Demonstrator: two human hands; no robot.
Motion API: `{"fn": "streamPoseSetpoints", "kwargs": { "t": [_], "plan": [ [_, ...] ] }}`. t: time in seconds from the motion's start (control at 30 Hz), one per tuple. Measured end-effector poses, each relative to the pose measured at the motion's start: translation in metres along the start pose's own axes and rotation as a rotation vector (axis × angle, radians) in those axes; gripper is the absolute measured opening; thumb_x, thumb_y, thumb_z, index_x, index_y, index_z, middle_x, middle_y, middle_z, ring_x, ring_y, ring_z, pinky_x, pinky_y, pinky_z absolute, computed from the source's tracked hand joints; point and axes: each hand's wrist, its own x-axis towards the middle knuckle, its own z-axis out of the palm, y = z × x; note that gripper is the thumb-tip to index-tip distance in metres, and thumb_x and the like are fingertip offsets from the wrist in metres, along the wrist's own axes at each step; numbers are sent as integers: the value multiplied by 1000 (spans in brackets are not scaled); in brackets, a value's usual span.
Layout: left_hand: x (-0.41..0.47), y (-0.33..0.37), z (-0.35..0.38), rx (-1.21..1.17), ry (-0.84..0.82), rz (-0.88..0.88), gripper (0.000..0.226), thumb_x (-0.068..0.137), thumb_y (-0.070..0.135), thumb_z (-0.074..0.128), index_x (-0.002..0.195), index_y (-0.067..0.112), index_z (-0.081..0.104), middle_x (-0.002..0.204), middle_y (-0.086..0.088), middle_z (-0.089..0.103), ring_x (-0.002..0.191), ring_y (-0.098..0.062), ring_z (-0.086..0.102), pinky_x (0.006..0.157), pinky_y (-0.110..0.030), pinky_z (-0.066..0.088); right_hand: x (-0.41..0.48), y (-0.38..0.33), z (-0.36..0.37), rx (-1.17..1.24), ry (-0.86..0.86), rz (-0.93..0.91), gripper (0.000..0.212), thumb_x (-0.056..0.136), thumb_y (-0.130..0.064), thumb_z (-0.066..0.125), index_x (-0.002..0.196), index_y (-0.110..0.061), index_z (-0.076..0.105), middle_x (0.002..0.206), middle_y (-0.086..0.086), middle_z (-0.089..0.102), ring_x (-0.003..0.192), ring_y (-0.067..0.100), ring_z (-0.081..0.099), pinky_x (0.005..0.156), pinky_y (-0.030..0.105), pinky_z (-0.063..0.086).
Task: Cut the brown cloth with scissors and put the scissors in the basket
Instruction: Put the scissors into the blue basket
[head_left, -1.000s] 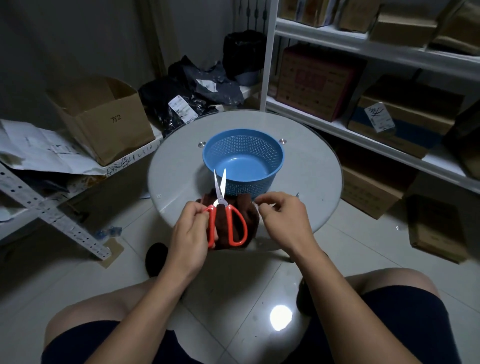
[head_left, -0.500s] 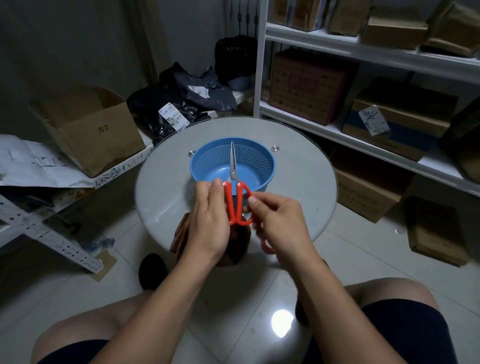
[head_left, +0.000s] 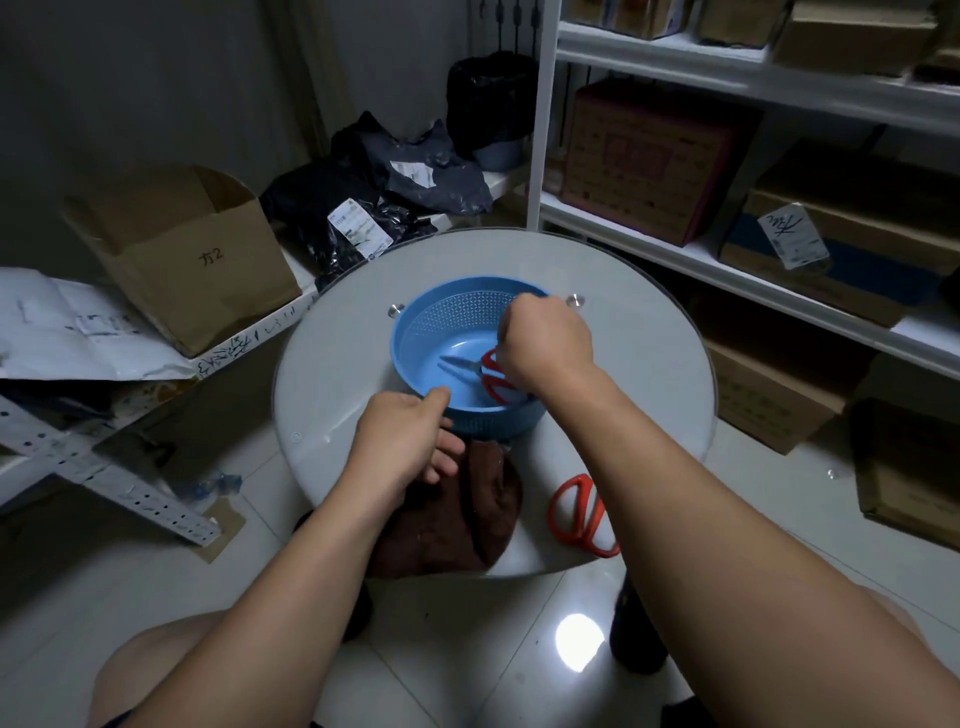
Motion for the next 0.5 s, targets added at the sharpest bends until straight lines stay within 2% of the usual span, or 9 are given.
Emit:
{"fn": "streamPoseSetpoints", "kwargs": {
  "t": [0.07, 0.13, 0.3, 0.4, 0.5],
  "plan": [
    [5, 4, 0, -76, -29, -34, 33, 100, 25, 47, 80, 1, 55, 50, -10, 66, 25, -13, 51, 28, -17, 34, 2, 2, 7, -71, -25, -45, 29, 83, -21, 67, 110, -13, 74, 112, 18, 72, 106, 38, 65, 72, 35, 43],
    [10, 10, 1, -146, -59, -65, 33, 102, 24, 43, 79, 3, 50, 44, -6, 66, 27, -12, 54, 28, -17, 39, 5, 10, 11, -57, 7, -86, 26, 87, -23, 64, 108, -15, 76, 108, 17, 74, 107, 39, 64, 77, 38, 48],
    [38, 25, 4, -272, -98, -88, 37, 105, 30, 39, 87, -1, 48, 43, -6, 67, 35, -13, 65, 33, -20, 49, 1, 30, 0, 254, 228, -55, 28, 88, -31, 55, 95, -17, 79, 94, 10, 80, 97, 39, 67, 85, 42, 54],
    [50, 28, 4, -326, -132, -68, 39, 104, 33, 42, 105, -5, 52, 51, -9, 71, 41, -14, 68, 37, -21, 52, -19, 39, -17, 374, 298, -9, 26, 87, -28, 58, 95, -16, 80, 95, 5, 80, 93, 30, 68, 87, 39, 54],
    [41, 26, -2, -268, -131, -20, 35, 102, 36, 45, 95, 4, 57, 76, -13, 77, 45, -16, 69, 40, -23, 53, -47, 44, -21, 414, 241, 83, 22, 84, -25, 59, 91, -17, 79, 91, 4, 80, 88, 25, 71, 83, 37, 55]
  ]
}}
